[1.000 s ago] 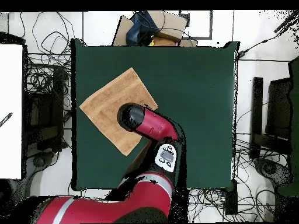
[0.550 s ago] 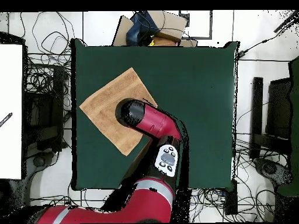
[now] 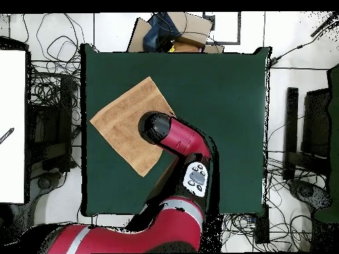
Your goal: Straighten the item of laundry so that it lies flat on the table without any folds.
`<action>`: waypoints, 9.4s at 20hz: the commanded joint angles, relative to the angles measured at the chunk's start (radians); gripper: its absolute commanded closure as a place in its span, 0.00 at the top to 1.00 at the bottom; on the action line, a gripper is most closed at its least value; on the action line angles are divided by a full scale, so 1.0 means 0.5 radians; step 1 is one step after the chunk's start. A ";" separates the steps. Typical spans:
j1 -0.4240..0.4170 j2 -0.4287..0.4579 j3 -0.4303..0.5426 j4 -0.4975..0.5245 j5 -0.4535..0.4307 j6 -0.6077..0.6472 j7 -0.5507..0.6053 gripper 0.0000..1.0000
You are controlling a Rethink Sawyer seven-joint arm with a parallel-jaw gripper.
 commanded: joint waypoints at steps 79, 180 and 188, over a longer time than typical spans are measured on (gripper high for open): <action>-0.155 0.063 0.378 0.263 -0.394 -0.460 0.342 0.00; -0.084 0.193 0.308 0.062 -0.266 -0.545 0.401 0.00; -0.043 0.184 0.263 0.043 -0.244 -0.494 0.419 0.00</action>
